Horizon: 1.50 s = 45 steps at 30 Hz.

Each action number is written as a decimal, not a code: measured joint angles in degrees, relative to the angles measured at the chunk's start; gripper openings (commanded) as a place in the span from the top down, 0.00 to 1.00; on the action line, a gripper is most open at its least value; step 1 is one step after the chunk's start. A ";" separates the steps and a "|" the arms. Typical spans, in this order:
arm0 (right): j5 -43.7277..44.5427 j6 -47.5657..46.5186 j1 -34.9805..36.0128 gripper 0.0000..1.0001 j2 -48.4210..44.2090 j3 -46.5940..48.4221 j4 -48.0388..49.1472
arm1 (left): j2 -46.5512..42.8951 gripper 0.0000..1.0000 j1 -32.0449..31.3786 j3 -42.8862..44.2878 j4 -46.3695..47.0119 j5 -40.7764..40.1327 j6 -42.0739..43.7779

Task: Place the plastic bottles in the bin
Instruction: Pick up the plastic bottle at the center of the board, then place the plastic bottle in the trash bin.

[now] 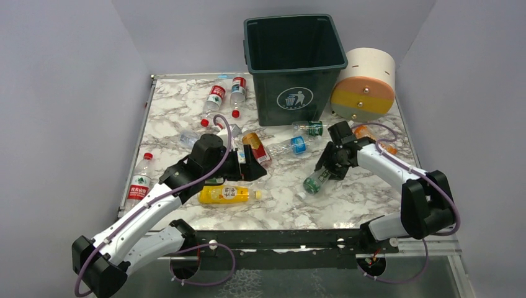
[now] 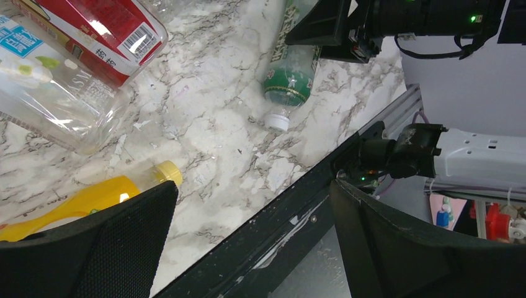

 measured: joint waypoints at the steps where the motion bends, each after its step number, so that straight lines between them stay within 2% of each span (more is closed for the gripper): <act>1: -0.07 -0.55 0.00 0.51 -0.26 0.00 -0.28 | -0.31 0.01 0.00 -0.28 0.44 -0.09 -0.17; 5: -0.11 -1.88 0.00 0.52 -3.85 0.00 -2.01 | -2.89 0.01 0.00 -2.21 1.68 -0.39 -1.27; 11: -0.42 -2.56 0.00 0.53 -14.62 0.00 -5.44 | -6.69 0.01 0.00 -3.34 1.62 -0.44 -2.34; 20: -2.69 -2.67 0.00 0.53 -26.25 0.13 -8.50 | -7.82 0.01 0.00 -3.30 -1.73 -0.42 -2.27; 24: -3.80 -3.17 0.00 0.53 -26.84 2.67 -9.81 | -8.41 0.01 0.00 -3.30 -2.40 -0.42 -2.29; 36: -6.51 -5.07 0.00 0.53 -26.43 17.97 -11.17 | -5.31 0.01 0.00 -3.30 -2.36 -0.42 -2.19; 45: -6.73 -6.73 0.00 0.52 -22.91 33.05 -12.28 | -2.84 0.01 0.00 -3.30 -1.18 -0.33 -1.75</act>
